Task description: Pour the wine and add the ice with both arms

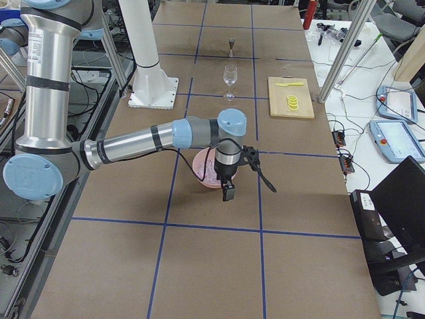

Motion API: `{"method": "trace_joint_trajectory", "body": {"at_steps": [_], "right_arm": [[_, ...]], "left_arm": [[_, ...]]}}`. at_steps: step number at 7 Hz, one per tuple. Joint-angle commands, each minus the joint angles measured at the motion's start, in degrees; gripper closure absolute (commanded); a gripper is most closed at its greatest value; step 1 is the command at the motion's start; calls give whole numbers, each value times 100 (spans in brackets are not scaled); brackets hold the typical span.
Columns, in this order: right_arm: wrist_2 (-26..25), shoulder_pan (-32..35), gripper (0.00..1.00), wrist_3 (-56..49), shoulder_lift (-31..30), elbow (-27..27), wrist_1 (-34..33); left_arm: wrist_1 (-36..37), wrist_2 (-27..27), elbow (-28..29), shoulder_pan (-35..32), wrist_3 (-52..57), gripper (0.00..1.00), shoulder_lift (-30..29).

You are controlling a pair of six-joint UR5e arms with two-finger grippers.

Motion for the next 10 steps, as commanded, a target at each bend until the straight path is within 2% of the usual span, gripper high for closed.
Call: {"method": "trace_joint_trajectory", "body": {"at_steps": [1, 3, 10], "right_arm": [[494, 616, 0, -27, -568, -505, 619], [487, 699, 0, -1, -780, -691, 620], [469, 927, 0, -28, -920, -692, 629]], "left_arm": [[-7, 4, 2, 0, 17, 0, 2], [2, 4, -16, 18, 44, 0, -7], [-7, 30, -51, 18, 61, 0, -7]]}}
